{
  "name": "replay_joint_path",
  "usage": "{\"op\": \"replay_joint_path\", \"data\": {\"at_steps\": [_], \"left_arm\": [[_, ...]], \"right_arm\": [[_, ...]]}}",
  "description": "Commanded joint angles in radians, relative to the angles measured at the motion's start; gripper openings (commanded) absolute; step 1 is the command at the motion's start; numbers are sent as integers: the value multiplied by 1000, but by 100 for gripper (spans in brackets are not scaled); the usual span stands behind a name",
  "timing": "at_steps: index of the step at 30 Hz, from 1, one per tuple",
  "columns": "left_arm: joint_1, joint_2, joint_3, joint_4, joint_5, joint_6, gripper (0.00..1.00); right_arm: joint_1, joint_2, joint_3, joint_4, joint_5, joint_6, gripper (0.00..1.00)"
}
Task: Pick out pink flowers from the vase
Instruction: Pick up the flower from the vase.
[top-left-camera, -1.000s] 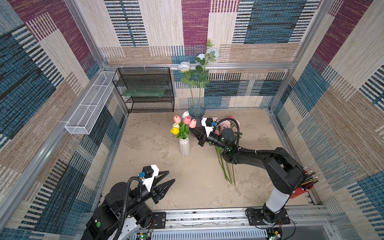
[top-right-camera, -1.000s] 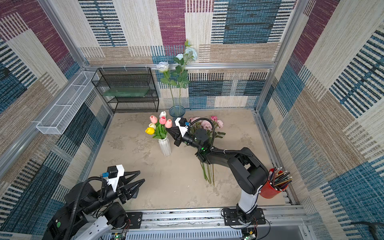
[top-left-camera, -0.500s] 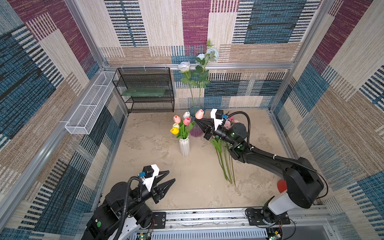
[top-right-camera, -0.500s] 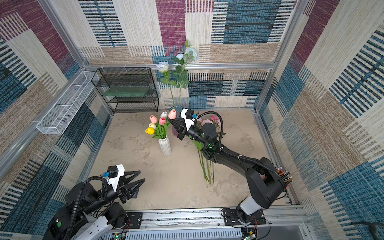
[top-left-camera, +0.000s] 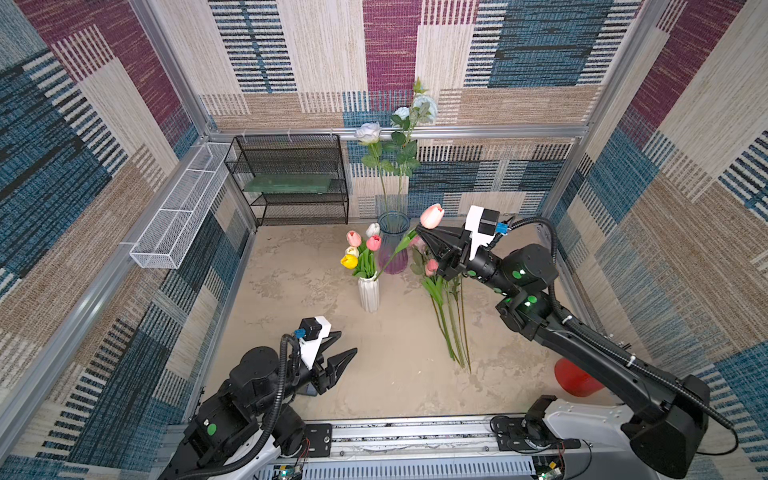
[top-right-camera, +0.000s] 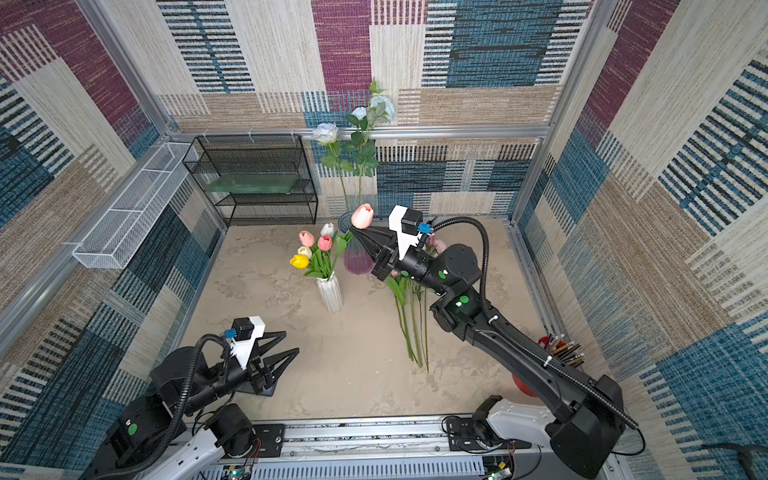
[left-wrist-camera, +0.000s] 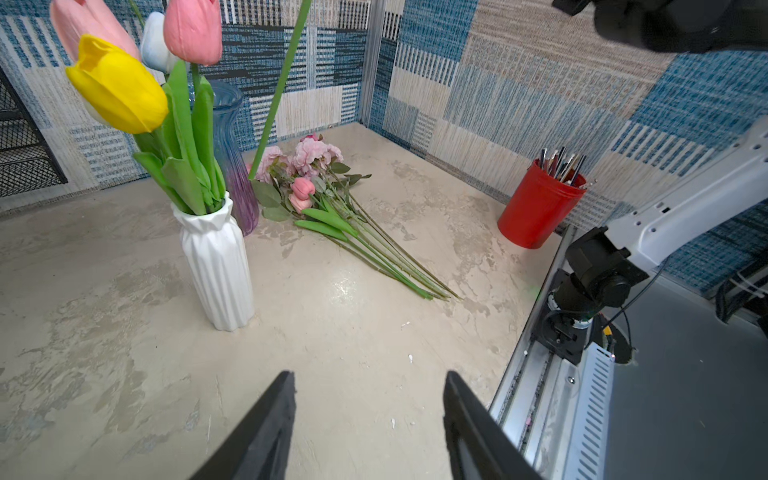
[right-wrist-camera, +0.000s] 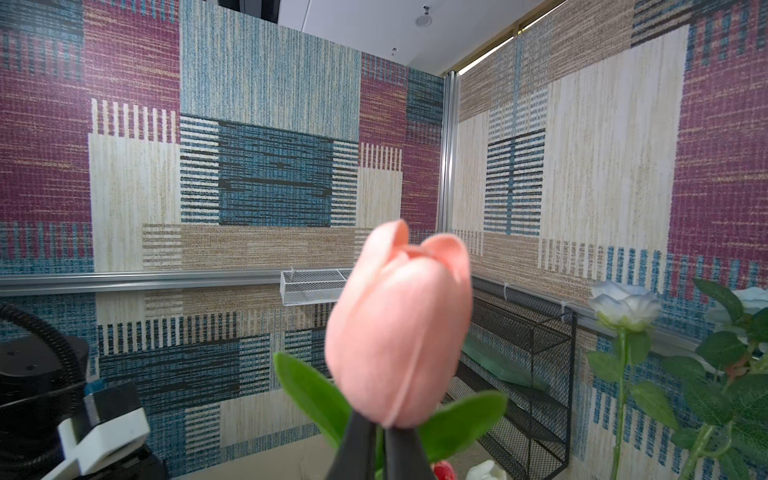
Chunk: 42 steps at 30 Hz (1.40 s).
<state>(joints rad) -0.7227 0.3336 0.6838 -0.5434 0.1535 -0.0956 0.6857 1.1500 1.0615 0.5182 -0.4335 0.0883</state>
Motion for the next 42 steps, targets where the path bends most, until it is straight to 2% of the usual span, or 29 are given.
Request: {"op": "replay_joint_path", "data": {"at_steps": [1, 5, 13, 16, 20, 23, 28, 36, 40, 42], "left_arm": [[-1, 97, 37, 83, 7, 94, 63], [0, 242, 79, 133, 32, 161, 64], [-5, 452, 92, 305, 253, 283, 63], [-5, 493, 90, 373, 344, 297, 63], [-7, 552, 95, 435, 390, 293, 63], [-7, 598, 96, 464, 466, 293, 61], [-8, 652, 109, 440, 491, 314, 44], [-9, 648, 80, 479, 466, 330, 3], [-9, 651, 71, 489, 467, 324, 0], [-9, 647, 62, 500, 467, 312, 0]], "right_arm": [[20, -74, -46, -107, 27, -11, 2], [46, -179, -147, -102, 56, 24, 3], [56, -346, -300, -55, 116, 131, 3], [58, -377, -330, -38, 124, 169, 3], [57, -397, -332, -61, 118, 183, 4], [58, -418, -343, -53, 122, 194, 5], [63, -447, -358, -35, 128, 224, 5], [69, -452, -366, -41, 139, 238, 5], [71, -449, -359, -47, 140, 234, 6], [73, -447, -349, -62, 141, 223, 14]]}}
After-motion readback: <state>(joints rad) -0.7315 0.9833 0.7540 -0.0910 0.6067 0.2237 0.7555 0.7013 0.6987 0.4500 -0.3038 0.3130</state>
